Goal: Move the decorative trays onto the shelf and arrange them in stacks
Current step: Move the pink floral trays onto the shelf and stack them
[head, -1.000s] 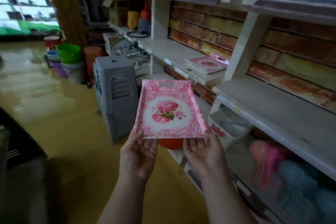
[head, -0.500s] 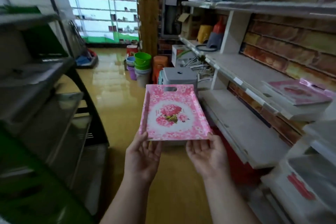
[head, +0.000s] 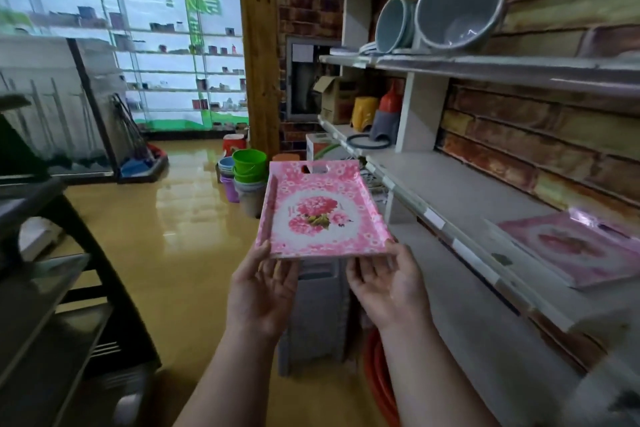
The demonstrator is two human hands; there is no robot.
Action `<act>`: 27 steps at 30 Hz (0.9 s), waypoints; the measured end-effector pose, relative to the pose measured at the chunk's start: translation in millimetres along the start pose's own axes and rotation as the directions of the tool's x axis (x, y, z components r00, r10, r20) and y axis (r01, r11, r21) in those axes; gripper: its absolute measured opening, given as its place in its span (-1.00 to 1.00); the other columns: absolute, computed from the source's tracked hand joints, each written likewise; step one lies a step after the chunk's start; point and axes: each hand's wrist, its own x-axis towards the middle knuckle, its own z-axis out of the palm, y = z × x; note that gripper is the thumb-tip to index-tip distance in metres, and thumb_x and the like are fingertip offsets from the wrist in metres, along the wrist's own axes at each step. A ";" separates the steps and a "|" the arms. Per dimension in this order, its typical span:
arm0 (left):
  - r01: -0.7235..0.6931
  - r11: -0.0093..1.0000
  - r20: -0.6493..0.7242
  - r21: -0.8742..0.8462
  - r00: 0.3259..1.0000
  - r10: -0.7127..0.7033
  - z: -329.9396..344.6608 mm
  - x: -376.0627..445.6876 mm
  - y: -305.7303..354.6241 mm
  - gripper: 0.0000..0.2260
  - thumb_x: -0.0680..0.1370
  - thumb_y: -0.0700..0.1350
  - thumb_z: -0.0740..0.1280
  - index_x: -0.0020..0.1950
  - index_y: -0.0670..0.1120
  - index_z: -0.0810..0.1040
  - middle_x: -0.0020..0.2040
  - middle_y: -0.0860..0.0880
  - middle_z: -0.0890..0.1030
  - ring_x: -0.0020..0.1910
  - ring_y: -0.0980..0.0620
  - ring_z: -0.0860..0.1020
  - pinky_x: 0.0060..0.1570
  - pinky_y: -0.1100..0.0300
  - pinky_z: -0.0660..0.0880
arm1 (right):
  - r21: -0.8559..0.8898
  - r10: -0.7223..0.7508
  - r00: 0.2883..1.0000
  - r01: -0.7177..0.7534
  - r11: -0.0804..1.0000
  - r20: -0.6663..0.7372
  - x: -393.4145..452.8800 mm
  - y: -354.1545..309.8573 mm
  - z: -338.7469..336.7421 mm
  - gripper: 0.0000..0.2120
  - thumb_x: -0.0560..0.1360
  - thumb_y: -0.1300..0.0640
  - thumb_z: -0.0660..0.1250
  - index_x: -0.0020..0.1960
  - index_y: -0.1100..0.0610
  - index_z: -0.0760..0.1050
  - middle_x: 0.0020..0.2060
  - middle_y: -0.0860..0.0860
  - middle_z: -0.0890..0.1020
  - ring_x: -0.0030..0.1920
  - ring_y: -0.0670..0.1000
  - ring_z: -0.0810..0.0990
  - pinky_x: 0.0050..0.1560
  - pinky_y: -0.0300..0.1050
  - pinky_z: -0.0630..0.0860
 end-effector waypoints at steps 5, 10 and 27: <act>0.086 0.996 0.066 0.032 0.994 -0.088 37.3 63.2 -60.3 -0.51 0.31 -0.18 0.59 0.23 -0.19 0.65 0.19 -0.15 0.70 0.14 -0.10 0.66 0.51 -0.08 0.45 | 0.031 -0.109 0.993 0.110 0.993 -0.047 52.5 -53.3 -22.4 -0.65 0.52 0.24 0.38 0.29 0.11 0.66 0.06 0.10 0.76 0.21 0.12 0.67 0.17 0.08 0.61; 0.251 0.960 0.105 0.122 0.959 -0.264 89.1 116.1 -127.2 -0.71 0.48 -0.19 0.41 0.18 -0.19 0.68 0.11 -0.15 0.76 0.10 -0.11 0.74 0.32 -0.03 0.60 | 0.093 -0.263 0.955 0.276 0.957 -0.134 86.5 -116.4 -42.0 -0.67 0.50 0.27 0.39 0.25 0.15 0.66 0.11 0.08 0.75 0.23 0.11 0.68 0.30 0.09 0.58; 0.710 0.492 0.298 0.503 0.392 -0.870 202.6 253.6 -318.4 -0.73 0.39 -0.12 0.52 0.07 -0.07 0.66 -0.08 -0.06 0.68 -0.15 0.02 0.71 -0.07 0.13 0.71 | -0.016 -0.764 0.387 0.887 0.461 -0.517 140.6 -205.6 -88.2 -0.44 -0.11 0.10 0.80 -0.19 0.01 0.64 -0.27 0.01 0.48 -0.29 0.01 0.45 0.02 -0.05 0.53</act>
